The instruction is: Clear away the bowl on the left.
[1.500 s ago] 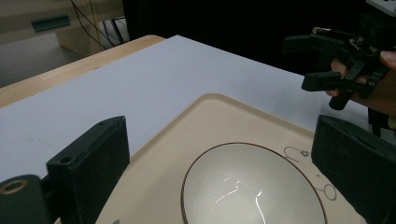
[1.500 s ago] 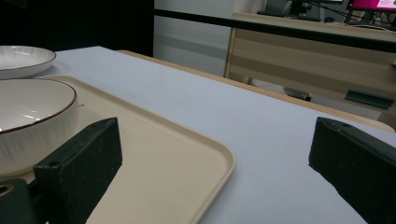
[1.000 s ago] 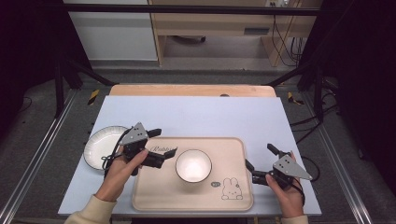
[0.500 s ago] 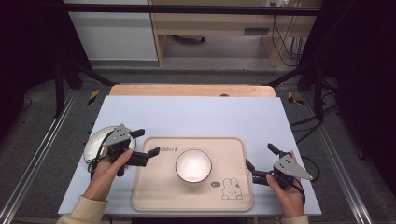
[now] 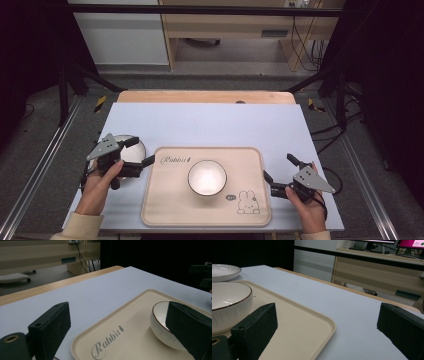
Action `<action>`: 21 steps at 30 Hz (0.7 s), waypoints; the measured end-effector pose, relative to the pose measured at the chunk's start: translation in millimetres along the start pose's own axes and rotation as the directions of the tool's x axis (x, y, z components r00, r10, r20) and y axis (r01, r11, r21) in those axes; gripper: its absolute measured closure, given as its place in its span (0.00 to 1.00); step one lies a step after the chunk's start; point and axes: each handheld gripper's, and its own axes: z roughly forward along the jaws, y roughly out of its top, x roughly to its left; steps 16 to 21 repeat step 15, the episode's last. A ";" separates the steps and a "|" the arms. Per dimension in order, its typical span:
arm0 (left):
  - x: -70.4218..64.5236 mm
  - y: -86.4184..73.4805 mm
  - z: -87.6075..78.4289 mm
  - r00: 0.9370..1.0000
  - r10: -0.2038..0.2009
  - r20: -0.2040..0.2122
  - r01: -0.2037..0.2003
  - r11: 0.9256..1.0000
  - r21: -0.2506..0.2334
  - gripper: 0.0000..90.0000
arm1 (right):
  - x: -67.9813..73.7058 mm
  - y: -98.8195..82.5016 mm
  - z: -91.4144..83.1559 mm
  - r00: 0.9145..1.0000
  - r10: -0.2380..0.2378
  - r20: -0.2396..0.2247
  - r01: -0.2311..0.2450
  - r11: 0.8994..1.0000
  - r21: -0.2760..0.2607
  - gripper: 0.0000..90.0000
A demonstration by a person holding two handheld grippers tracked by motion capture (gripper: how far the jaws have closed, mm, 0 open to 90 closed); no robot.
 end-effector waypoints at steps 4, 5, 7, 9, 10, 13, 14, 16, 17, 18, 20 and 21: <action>10.2 -8.1 -5.7 1.000 -0.017 -0.012 0.016 1.000 -0.017 0.07 | -0.3 -0.1 -0.1 1.000 0.000 0.001 0.000 1.000 0.000 0.04; 13.0 -10.5 -7.0 1.000 -0.017 -0.014 0.017 1.000 -0.017 0.07 | -0.2 -0.1 -0.1 1.000 0.001 0.001 -0.001 1.000 0.000 0.04; 18.3 -15.3 -9.2 1.000 -0.028 -0.014 0.027 0.999 -0.018 0.07 | -0.3 -0.1 -0.2 1.000 0.000 0.001 0.000 1.000 0.000 0.04; 21.5 -18.6 -9.9 0.999 -0.035 -0.013 0.034 0.999 -0.013 0.07 | -0.3 -0.1 -0.1 1.000 -0.002 0.000 0.002 1.000 0.000 0.04; 23.1 -20.4 -10.2 0.999 -0.038 -0.014 0.038 0.999 -0.009 0.07 | -0.3 -0.1 0.0 1.000 -0.001 -0.001 0.001 1.000 0.000 0.04; 26.3 -23.7 -10.9 0.999 -0.048 -0.014 0.048 0.999 -0.002 0.07 | -0.1 0.0 0.0 1.000 -0.001 -0.001 0.001 1.000 0.000 0.04; 26.7 -24.4 -10.8 0.998 -0.053 -0.017 0.052 0.999 -0.001 0.07 | -0.2 0.2 0.1 1.000 -0.001 -0.001 0.001 1.000 -0.001 0.04; 27.6 -25.0 -10.9 0.999 -0.051 -0.014 0.051 0.999 0.006 0.07 | -0.3 0.3 0.2 1.000 0.000 -0.001 0.000 1.000 -0.001 0.04; 27.6 -25.0 -10.9 0.999 -0.051 -0.014 0.051 0.999 0.006 0.07 | -0.3 0.3 0.2 1.000 0.000 -0.001 0.000 1.000 -0.001 0.04; 27.6 -25.0 -10.9 0.999 -0.051 -0.014 0.051 0.999 0.006 0.07 | -0.3 0.3 0.2 1.000 0.000 -0.001 0.000 1.000 -0.001 0.04; 27.6 -25.0 -10.9 0.999 -0.051 -0.014 0.051 0.999 0.006 0.07 | -0.3 0.3 0.2 1.000 0.000 -0.001 0.000 1.000 -0.001 0.04; 27.6 -25.0 -10.9 0.999 -0.051 -0.014 0.051 0.999 0.006 0.07 | -0.3 0.3 0.2 1.000 0.000 -0.001 0.000 1.000 -0.001 0.04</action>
